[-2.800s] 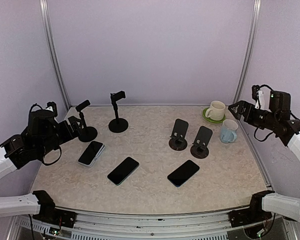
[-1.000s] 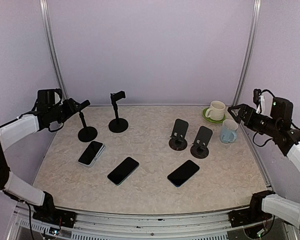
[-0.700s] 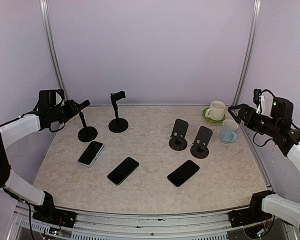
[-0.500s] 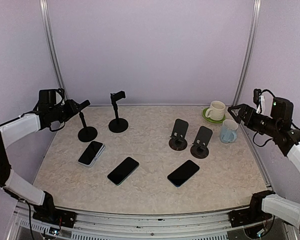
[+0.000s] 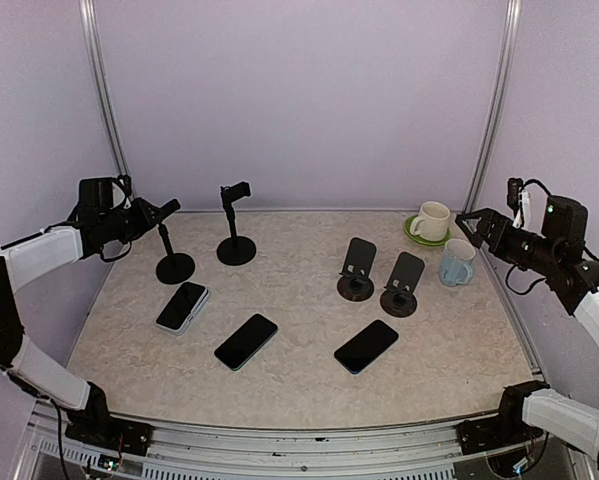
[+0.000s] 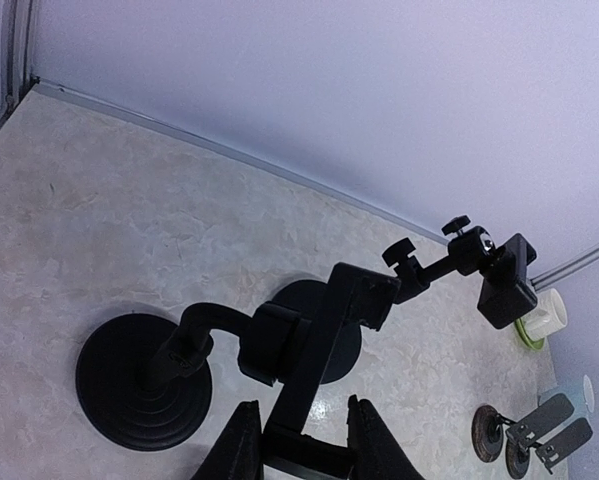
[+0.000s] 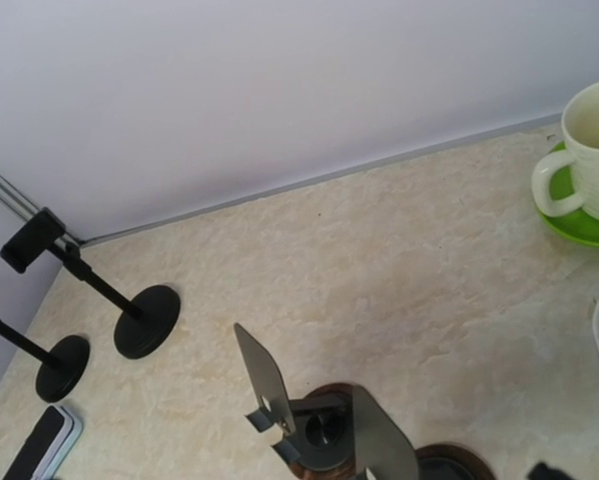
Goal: Place the phone on the phone stand
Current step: Move the phone stand to the center of the board.
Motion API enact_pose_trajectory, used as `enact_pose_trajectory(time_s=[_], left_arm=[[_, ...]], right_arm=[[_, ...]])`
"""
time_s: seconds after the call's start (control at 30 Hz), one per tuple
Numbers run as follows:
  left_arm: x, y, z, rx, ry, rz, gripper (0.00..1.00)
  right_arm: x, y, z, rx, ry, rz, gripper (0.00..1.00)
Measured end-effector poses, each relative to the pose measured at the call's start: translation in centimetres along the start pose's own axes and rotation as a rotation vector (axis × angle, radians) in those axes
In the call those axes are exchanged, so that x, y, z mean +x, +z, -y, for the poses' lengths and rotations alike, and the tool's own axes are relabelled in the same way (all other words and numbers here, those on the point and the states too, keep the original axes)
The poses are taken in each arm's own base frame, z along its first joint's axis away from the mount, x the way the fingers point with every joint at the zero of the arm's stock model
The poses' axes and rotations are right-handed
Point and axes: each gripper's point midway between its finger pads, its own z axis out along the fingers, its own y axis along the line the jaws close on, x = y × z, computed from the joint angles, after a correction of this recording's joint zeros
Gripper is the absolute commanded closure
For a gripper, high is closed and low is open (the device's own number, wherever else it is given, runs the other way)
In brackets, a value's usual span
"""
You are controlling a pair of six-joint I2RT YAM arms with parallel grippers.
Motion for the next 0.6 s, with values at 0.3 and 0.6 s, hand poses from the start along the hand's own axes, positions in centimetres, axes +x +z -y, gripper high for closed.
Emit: enact_pose_trajectory(time_s=[0.3,0.6], left_arm=[[-0.05,-0.01,0.06,0.004,0.005,0.001,0.85],[-0.21,-0.51,0.86,0.036,0.014,0.010,0.92]], right_arm=[[0.16,-0.04,0.05,0.000,0.000,-0.001,0.00],[0.41,-0.03,0.17,0.001,0.001,-0.003,0.00]])
